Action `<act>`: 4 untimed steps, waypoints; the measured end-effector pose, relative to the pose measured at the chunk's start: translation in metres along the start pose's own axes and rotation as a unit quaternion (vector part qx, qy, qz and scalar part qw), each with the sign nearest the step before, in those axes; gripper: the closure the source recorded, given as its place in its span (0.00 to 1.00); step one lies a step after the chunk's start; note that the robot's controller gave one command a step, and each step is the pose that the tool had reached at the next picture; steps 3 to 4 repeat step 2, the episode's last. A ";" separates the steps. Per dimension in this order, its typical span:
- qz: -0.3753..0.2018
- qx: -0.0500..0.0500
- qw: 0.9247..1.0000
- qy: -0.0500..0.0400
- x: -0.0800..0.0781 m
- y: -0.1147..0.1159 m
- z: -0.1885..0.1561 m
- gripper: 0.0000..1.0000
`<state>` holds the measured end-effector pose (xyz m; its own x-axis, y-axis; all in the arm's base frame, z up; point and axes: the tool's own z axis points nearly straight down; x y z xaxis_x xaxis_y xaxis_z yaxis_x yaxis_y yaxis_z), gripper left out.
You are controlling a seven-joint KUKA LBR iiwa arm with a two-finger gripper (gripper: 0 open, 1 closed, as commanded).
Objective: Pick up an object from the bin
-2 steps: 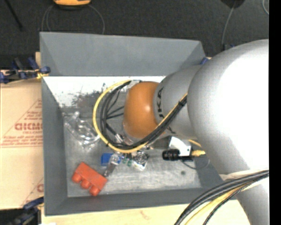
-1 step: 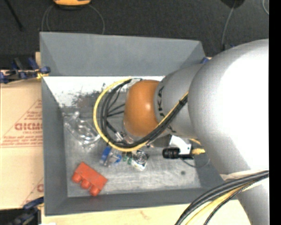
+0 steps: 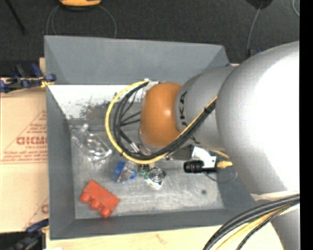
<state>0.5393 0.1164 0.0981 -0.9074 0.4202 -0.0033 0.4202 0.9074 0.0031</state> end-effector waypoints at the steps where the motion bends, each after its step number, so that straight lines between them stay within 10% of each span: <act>1: -0.002 -0.001 1.000 -0.002 -0.003 0.001 -0.076 1.00; 4: -0.004 0.000 1.000 -0.001 -0.004 0.001 -0.095 1.00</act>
Offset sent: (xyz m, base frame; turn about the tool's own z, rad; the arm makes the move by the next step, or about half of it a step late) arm 0.0001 0.0000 0.0710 0.0000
